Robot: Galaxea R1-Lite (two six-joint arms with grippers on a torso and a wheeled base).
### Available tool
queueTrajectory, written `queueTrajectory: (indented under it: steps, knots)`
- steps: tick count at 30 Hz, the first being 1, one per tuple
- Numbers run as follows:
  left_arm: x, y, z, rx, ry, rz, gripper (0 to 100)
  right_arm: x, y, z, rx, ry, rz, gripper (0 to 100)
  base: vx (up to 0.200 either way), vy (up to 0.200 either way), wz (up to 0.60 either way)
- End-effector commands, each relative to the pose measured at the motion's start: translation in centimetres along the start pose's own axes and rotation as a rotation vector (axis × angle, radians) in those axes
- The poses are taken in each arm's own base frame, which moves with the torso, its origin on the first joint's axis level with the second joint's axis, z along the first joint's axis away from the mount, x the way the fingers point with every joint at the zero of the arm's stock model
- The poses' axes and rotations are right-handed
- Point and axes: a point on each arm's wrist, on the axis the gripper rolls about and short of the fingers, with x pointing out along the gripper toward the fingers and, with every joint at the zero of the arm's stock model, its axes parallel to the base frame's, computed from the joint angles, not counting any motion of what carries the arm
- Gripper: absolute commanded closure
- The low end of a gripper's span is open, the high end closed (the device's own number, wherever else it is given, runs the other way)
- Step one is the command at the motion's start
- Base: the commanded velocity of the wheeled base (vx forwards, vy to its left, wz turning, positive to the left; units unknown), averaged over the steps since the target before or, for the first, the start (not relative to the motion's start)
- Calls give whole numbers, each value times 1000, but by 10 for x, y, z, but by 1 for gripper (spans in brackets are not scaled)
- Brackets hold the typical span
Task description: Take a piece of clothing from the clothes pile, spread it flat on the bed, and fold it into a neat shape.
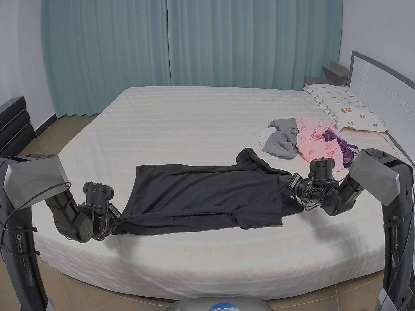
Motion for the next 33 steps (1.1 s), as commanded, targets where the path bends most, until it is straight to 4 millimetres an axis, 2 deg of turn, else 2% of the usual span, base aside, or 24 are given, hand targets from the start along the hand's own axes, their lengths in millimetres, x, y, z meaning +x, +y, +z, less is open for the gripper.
queueTrajectory:
  steps: [1, 6, 10, 11, 13, 16, 17, 18, 21, 25, 33]
  knots:
    - [1, 1, -2, 3, 7, 4, 100, -7, 4, 5, 0, -15, 14, 0, 0, 0, 0]
    - [-1, 1, -2, -11, 10, 1, 100, -38, 16, 5, -5, 4, 26, 0, 0, 0, 0]
    - [-4, 2, -3, -12, 25, -9, 100, -60, 17, -23, -19, 94, -4, 0, 0, 0, 0]
    - [-4, 2, -3, -12, 25, -9, 100, -60, 17, -23, -19, 94, -4, 0, 0, 0, 0]
    - [-9, 2, 0, -15, 21, -16, 100, -76, 15, -50, -41, 173, -10, 0, 0, 0, 0]
    - [-11, 1, -1, -12, 24, -22, 100, -85, 11, -69, -61, 211, -6, 0, 0, 0, 0]
    - [-11, 1, -1, -12, 24, -22, 100, -85, 11, -69, -61, 211, -6, 0, 0, 0, 0]
    - [-12, 1, -2, -10, 26, -23, 100, -88, 9, -80, -68, 244, -17, 0, 0, 0, 0]
    - [-12, 2, -2, -9, 28, -21, 100, -80, 3, -92, -71, 269, -36, 0, 0, 0, 0]
    - [-13, 2, -2, -9, 27, -22, 100, -68, -3, -97, -69, 276, -49, 0, 0, 0, 0]
    - [-13, 2, -2, -9, 28, -23, 100, -48, 4, -90, -67, 235, -22, 0, 0, 0, 0]
